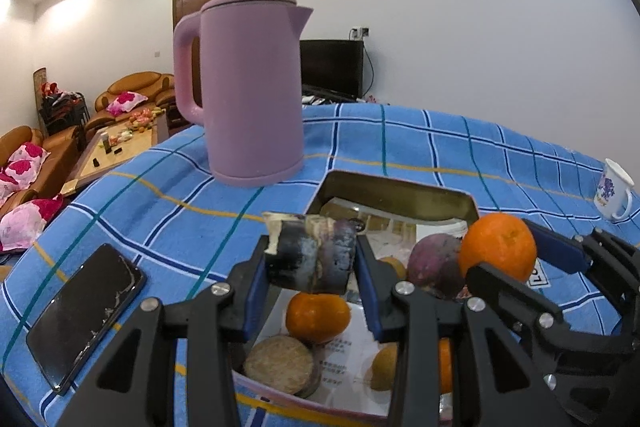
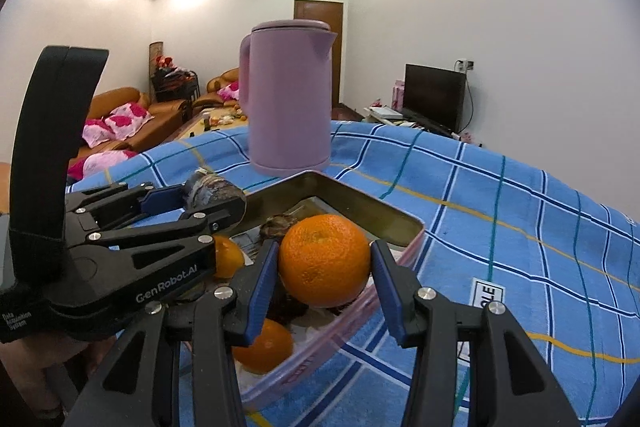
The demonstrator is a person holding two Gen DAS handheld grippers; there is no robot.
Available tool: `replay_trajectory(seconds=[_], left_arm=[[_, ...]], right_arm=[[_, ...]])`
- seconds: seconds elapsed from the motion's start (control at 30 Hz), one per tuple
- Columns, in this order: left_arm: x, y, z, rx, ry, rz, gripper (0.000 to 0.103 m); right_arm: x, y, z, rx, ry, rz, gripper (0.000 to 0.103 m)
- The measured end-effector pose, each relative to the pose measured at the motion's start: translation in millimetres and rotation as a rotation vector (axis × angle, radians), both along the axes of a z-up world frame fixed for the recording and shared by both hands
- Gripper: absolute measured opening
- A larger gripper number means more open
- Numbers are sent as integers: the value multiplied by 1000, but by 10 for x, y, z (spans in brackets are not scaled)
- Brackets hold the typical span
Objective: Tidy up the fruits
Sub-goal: 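Lower the can and orange into the tin box and open both tools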
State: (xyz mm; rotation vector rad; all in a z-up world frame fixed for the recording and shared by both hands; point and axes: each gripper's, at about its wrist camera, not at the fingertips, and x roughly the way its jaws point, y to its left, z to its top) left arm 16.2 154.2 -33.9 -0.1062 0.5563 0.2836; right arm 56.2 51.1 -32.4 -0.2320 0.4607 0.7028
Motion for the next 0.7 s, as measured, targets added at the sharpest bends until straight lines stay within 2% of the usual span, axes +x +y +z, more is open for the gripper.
replay_trajectory(seconds=[0.3, 0.5, 0.63, 0.7], left_arm=[[50, 26, -55, -6, 50, -2, 42], [28, 20, -53, -1, 40, -3, 48], [-45, 30, -23, 6, 8, 18, 69], [-94, 42, -1, 5, -17, 26, 74]], right_arm=[[92, 78, -69, -44, 59, 20, 50], [116, 57, -78, -33, 76, 10, 57], [80, -1, -45, -3, 64, 6, 59], [56, -30, -24, 13, 44, 0, 64]])
